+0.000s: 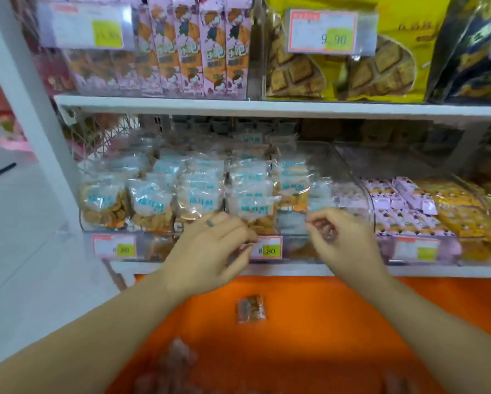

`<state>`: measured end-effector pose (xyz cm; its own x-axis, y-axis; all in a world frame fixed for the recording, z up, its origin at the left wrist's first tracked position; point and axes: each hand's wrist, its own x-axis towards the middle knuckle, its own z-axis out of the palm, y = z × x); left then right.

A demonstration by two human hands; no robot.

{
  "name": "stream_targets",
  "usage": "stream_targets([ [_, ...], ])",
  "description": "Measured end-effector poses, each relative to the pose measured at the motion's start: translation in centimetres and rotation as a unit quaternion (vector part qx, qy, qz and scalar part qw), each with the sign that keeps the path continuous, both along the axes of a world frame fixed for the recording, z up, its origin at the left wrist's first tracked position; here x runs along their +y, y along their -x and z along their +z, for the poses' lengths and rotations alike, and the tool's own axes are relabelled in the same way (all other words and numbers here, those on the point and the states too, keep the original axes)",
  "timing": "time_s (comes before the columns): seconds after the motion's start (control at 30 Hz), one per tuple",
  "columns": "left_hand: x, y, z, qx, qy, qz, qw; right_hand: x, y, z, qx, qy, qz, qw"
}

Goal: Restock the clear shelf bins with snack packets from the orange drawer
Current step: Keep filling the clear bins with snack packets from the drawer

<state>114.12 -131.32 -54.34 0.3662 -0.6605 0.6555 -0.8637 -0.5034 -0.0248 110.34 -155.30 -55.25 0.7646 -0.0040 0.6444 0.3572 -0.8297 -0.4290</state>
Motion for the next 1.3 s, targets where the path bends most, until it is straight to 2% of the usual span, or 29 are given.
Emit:
stream_targets([
  [0.1,0.9,1.8,-3.8,0.031,0.011,0.015,0.999,0.5,2.6,-3.4,0.053,0.002,0.045,0.998],
  [0.2,1.6,2.0,-7.3,0.128,-0.074,0.022,0.989,0.9,3.6,-6.1,0.142,0.053,0.088,0.984],
  [0.27,1.8,1.5,-9.1,0.224,-0.152,0.045,0.962,1.1,3.3,-8.2,0.219,0.076,0.092,0.968],
  [0.37,1.7,-0.2,-12.0,0.331,-0.202,0.108,0.916,1.6,2.1,-11.6,0.311,0.086,0.089,0.942],
  [0.53,2.6,-2.0,-18.0,0.453,-0.133,0.205,0.858,2.4,-2.2,-19.2,0.421,0.072,0.054,0.903],
  [0.63,4.1,-3.0,-21.9,0.522,-0.093,0.239,0.814,3.5,-5.3,-24.5,0.502,0.079,0.04,0.86],
  [0.73,5.6,-4.4,-24.4,0.574,-0.169,0.257,0.759,4.8,-7.4,-28.0,0.596,0.086,0.026,0.798],
  [0.8,6.8,-5.0,-25.6,0.608,-0.213,0.258,0.72,5.4,-7.7,-29.8,0.612,0.114,0.034,0.782],
  [0.9,8.4,-4.7,-26.9,0.661,-0.212,0.277,0.664,5.8,-6.9,-30.9,0.595,0.198,0.063,0.777],
  [0.97,9.4,-4.3,-28.0,0.696,-0.206,0.285,0.626,5.9,-6.3,-30.5,0.551,0.234,0.065,0.798],
  [1.03,9.9,-3.7,-29.1,0.729,-0.234,0.271,0.583,6.0,-5.9,-30.0,0.51,0.231,0.062,0.827],
  [1.13,10.5,-3.0,-30.6,0.728,-0.308,0.267,0.551,6.8,-4.9,-29.7,0.513,0.212,0.051,0.83],
  [1.23,10.4,-2.3,-30.8,0.727,-0.334,0.249,0.546,7.3,-3.9,-30.5,0.59,0.188,0.085,0.781],
  [1.3,10.1,-1.9,-30.7,0.732,-0.348,0.228,0.539,7.4,-3.3,-31.3,0.61,0.183,0.119,0.762],
])
